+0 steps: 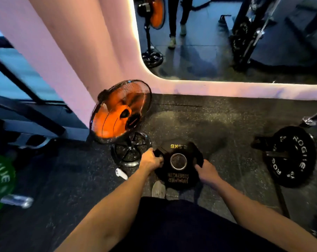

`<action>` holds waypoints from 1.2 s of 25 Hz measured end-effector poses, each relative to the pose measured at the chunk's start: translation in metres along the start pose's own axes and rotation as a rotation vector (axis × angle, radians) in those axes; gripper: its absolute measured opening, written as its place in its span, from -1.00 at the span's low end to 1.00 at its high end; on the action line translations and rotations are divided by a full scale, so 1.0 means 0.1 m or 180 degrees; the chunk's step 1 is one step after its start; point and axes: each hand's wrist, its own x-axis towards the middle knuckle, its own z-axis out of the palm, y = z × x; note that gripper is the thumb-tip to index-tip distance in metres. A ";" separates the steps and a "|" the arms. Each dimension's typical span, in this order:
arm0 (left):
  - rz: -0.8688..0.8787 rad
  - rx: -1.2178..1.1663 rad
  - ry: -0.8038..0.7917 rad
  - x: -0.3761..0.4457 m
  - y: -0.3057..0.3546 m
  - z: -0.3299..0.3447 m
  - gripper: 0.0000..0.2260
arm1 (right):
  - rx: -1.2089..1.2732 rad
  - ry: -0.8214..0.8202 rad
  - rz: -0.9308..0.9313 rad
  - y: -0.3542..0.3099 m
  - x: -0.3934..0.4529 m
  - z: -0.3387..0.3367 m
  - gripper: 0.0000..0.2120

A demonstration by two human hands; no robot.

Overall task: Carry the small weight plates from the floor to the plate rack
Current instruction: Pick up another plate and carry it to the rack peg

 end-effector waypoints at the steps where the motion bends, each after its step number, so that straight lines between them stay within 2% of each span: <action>1: 0.0073 0.0097 -0.0057 0.23 0.18 -0.08 -0.66 | 0.0067 0.0088 0.0030 -0.14 0.16 -0.07 -0.66; 7: 0.0499 0.0777 -0.0459 1.41 1.31 -0.21 -0.68 | 0.0664 0.0364 0.0533 -0.58 1.00 -0.64 -0.67; 14: 0.1083 0.1094 -0.0990 2.22 2.69 0.44 -0.72 | 0.1196 0.0801 0.0865 -0.28 1.81 -1.44 -0.72; 19: 0.1607 0.1624 -0.1490 2.31 3.54 1.04 -0.75 | 0.1451 0.1271 0.1447 0.05 1.87 -1.89 -0.61; 22: 0.1905 0.1767 -0.1744 2.23 3.87 1.35 -0.81 | 0.2044 0.1486 0.1743 0.24 1.75 -1.98 -0.54; 24: 0.2109 0.1749 -0.1931 2.17 4.05 1.56 -0.83 | 0.2276 0.1672 0.1953 0.34 1.67 -2.01 -0.57; 27: 0.2472 0.1961 -0.2141 2.01 4.36 1.77 -0.86 | 0.2292 0.2015 0.2180 0.40 1.57 -2.14 -0.62; 30: 0.2824 0.1853 -0.2408 1.80 4.83 1.99 -0.87 | 0.2244 0.2522 0.2351 0.41 1.44 -2.46 -0.63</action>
